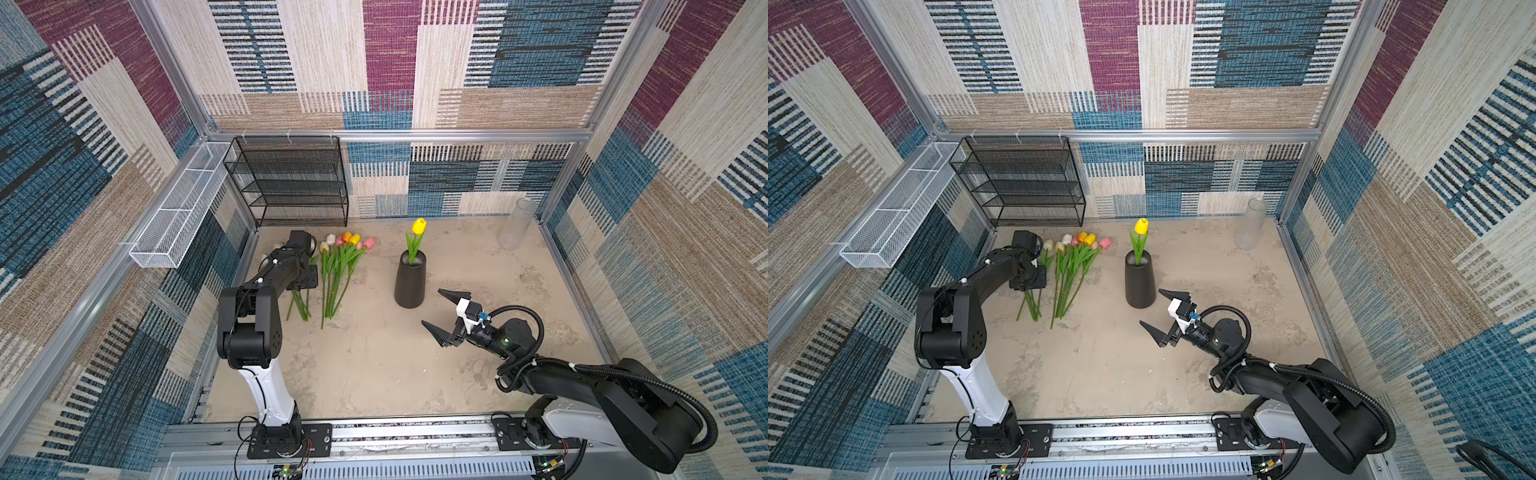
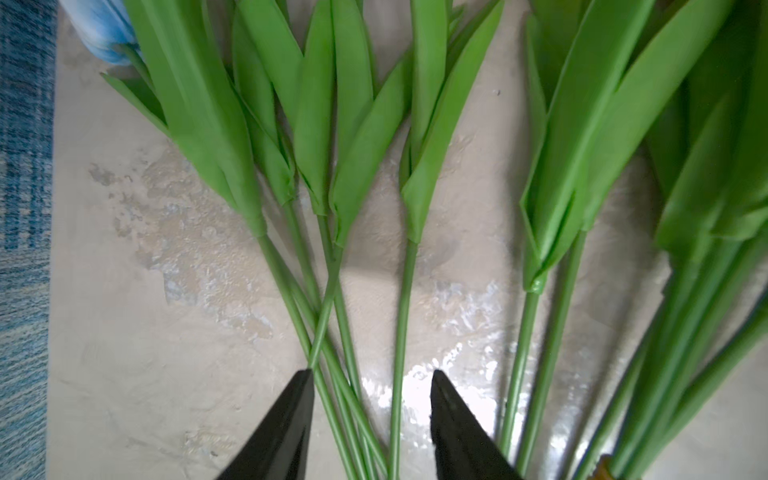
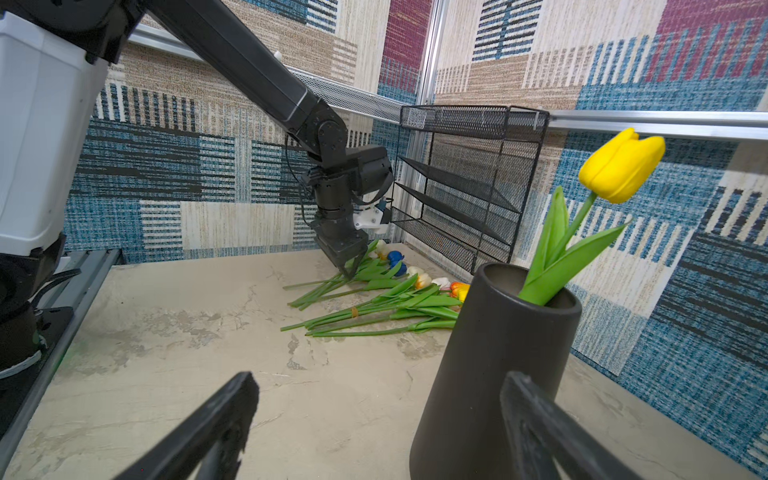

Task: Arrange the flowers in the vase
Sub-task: 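Open the left gripper and return it to the tulips, then grasp a white tulip stem with the left gripper and lift it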

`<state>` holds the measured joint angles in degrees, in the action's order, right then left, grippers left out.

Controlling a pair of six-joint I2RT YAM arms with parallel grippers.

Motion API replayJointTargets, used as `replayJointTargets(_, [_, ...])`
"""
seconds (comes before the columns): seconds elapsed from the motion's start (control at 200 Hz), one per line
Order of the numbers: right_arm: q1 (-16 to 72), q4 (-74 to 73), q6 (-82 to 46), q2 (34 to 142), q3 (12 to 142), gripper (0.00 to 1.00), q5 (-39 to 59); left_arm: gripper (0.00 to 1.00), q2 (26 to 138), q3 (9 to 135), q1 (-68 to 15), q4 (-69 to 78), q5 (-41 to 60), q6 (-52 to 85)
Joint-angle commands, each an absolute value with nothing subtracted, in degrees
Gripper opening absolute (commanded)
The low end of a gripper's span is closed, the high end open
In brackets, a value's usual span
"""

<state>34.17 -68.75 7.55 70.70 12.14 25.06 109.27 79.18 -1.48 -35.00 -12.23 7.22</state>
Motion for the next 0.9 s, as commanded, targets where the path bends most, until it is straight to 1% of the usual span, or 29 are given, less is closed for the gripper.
replayJointTargets(0.0, [34.33,-70.82,6.77,70.71,12.74,0.95,25.49,0.41,111.91,81.73,-1.52,-38.22,-11.90,5.54])
replayJointTargets(0.02, [34.28,-70.75,6.77,70.73,12.74,0.95,25.56,0.38,112.44,82.09,-1.50,-38.23,-11.72,5.49])
replayJointTargets(0.05, [34.30,-70.75,6.77,70.61,12.74,0.95,25.53,0.36,113.17,82.69,-1.58,-38.38,-11.32,5.33])
replayJointTargets(0.08, [34.29,-70.71,6.76,70.58,12.74,0.95,25.58,0.31,113.96,83.47,-1.71,-38.83,-10.89,5.15])
replayJointTargets(0.1, [34.32,-70.60,6.79,70.58,12.74,0.95,25.58,0.30,114.53,84.05,-1.87,-39.15,-10.93,5.06])
replayJointTargets(0.14, [34.33,-70.41,6.89,70.58,12.83,0.95,25.46,0.30,115.54,84.90,-2.16,-39.67,-11.07,4.64])
replayJointTargets(0.21, [34.35,-70.31,7.03,70.63,12.83,0.95,25.49,0.35,117.45,86.46,-2.46,-40.14,-11.03,3.98])
replayJointTargets(0.275, [34.31,-70.59,6.96,70.58,12.75,0.95,25.41,0.36,119.47,88.37,-2.60,-41.55,-11.56,4.04])
replayJointTargets(0.461, [34.28,-70.79,7.03,70.33,12.66,0.95,25.47,0.35,123.20,91.99,-2.60,-42.89,-11.35,3.93])
replayJointTargets(0.591, [34.28,-70.79,7.16,69.99,12.48,0.95,25.41,0.30,124.79,93.51,-2.55,-43.85,-11.51,4.11])
replayJointTargets(0.611, [34.34,-70.73,7.20,69.97,12.48,0.95,25.40,0.28,124.89,93.52,-2.55,-43.84,-11.51,4.17])
replayJointTargets(0.626, [34.32,-70.62,7.21,69.88,12.48,0.95,25.40,0.24,124.97,93.52,-2.61,-43.90,-11.45,4.14])
replayJointTargets(0.666, [34.32,-70.59,7.23,69.87,12.48,0.94,25.31,0.18,125.07,93.45,-2.60,-43.91,-11.60,4.20])
replayJointTargets(0.816, [34.36,-70.58,7.21,69.81,12.39,0.95,25.40,0.02,124.65,92.92,-2.55,-44.00,-11.09,4.61])
replayJointTargets(0.836, [34.35,-70.58,7.20,69.79,12.39,0.94,25.40,0.00,124.51,92.84,-2.55,-44.01,-10.93,4.72])
replayJointTargets(0.891, [34.32,-70.65,7.21,69.70,12.39,0.95,25.32,0.00,123.83,92.53,-2.59,-44.01,-10.33,5.05])
